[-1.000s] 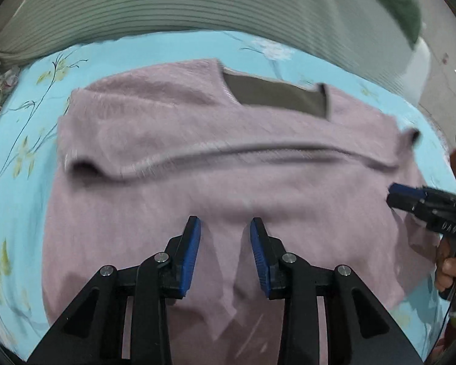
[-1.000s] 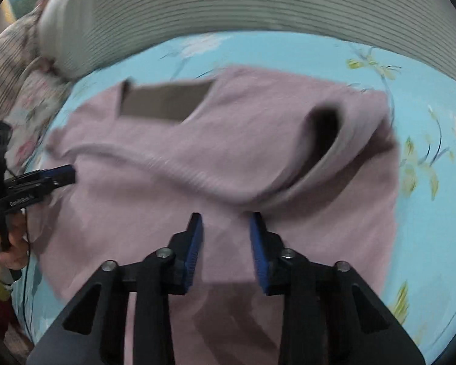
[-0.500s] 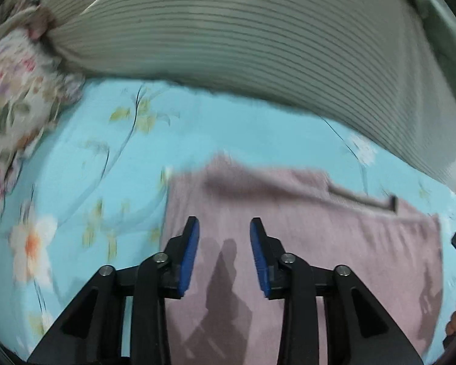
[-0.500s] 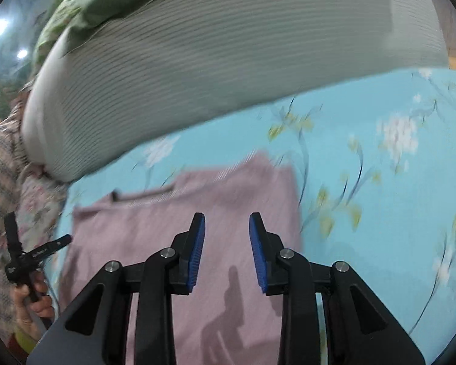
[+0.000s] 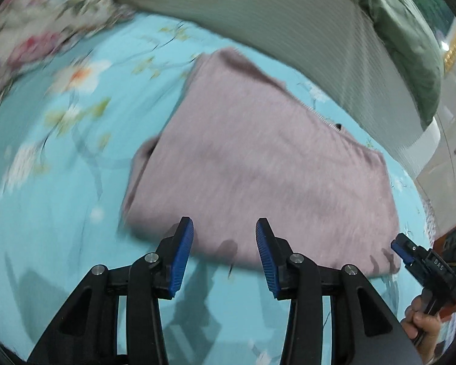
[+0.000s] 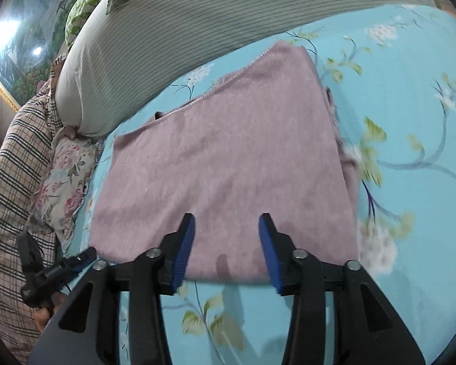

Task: Fold small clothes
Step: 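Open both grippers and lift them off the folded sweater, then grasp a corner of the folded sweater with the left gripper and fold it over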

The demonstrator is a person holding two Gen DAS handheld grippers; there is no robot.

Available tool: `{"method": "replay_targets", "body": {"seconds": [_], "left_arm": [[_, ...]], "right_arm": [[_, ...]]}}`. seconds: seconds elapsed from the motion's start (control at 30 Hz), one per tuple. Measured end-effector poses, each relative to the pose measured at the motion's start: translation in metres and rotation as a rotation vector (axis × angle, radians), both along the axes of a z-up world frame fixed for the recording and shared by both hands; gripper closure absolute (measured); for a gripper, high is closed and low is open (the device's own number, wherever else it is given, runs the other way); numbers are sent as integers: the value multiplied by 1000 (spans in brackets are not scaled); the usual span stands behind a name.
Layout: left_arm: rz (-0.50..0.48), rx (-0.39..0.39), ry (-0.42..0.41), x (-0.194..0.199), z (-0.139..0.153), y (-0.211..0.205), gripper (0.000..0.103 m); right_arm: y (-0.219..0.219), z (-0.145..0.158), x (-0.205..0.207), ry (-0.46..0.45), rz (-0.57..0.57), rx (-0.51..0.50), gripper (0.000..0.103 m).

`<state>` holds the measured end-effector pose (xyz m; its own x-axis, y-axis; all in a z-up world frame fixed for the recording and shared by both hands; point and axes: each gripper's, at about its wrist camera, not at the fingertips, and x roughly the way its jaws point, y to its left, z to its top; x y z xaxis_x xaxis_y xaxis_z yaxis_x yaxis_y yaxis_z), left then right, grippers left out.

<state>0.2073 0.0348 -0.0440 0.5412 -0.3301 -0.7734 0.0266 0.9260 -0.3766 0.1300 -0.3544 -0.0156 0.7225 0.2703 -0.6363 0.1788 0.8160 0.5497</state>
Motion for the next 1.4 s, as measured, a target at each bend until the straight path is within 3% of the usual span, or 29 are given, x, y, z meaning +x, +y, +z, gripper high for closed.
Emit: {"method": "replay_targets", "body": {"seconds": [0.2,0.43,0.77,0.93,1.0,1.07,1.17,1.4], "left_arm": [[67,-50,85,-14,-25,25,60],[128,-115,74,-4,-33,32,57],[183,-137,52,30,-35,33,56],[190,-105,34,43,-33,28,64],[166,-109,33,50,-34,24,91],[165,-107,27,54,-31,22,93],[134,-70,-46,52,-10,7,95],[-69,9,-214,34,47,-66,96]], "right_arm": [[2,0,-17,2,-14,17,51],[5,1,-18,2,-10,21,49],[2,-2,-12,12,-23,36,46],[-1,-7,-7,20,-16,48,46],[-1,-7,-6,19,-11,45,46],[-3,-4,-1,14,1,38,46],[-8,0,7,6,22,47,46],[-24,9,33,-12,71,88,46]]}}
